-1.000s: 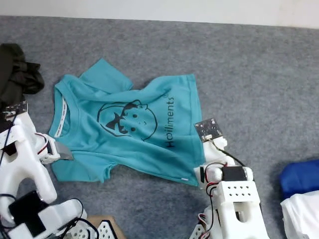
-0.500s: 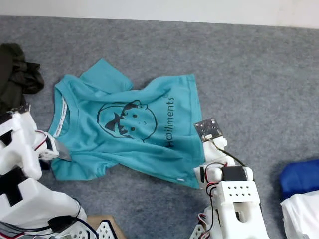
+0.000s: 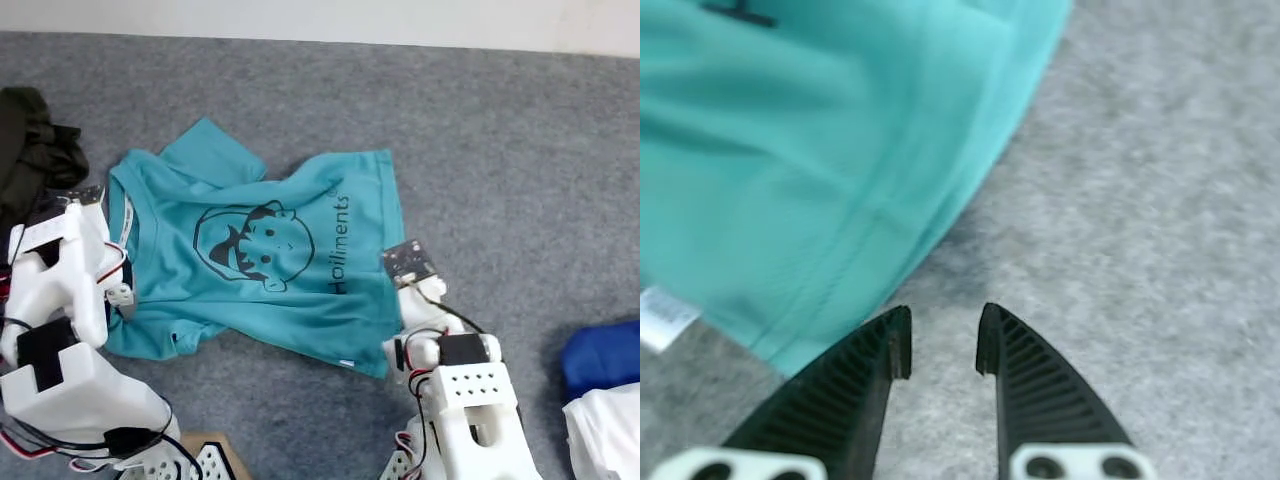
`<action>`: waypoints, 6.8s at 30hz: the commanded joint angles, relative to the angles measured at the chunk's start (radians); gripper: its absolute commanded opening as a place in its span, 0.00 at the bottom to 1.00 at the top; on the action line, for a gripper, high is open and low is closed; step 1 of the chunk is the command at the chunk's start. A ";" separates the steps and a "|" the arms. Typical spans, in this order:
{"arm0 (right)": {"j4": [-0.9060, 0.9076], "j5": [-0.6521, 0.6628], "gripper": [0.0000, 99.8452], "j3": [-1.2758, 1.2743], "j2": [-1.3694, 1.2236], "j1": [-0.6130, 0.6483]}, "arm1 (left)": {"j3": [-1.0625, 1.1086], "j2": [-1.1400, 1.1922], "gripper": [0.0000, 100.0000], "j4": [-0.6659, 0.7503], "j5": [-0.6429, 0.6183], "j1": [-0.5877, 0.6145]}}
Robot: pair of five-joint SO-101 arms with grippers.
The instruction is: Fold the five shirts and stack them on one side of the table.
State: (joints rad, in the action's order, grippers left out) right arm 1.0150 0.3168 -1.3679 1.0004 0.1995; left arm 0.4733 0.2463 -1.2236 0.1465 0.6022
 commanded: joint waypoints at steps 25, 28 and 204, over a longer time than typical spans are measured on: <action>0.154 0.012 0.13 0.120 0.157 0.321 | -0.070 0.018 0.01 -0.002 0.005 -0.081; 0.236 0.072 0.13 0.160 0.246 0.323 | -0.074 0.016 0.01 -0.003 0.005 -0.087; -0.308 -0.098 0.22 0.418 -0.321 0.007 | -1.518 0.630 0.40 -0.552 -0.250 -0.058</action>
State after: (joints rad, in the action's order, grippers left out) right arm 0.6943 0.2570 -0.9889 0.6797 0.1949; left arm -1.1408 0.9766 -1.7637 -0.0959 0.5516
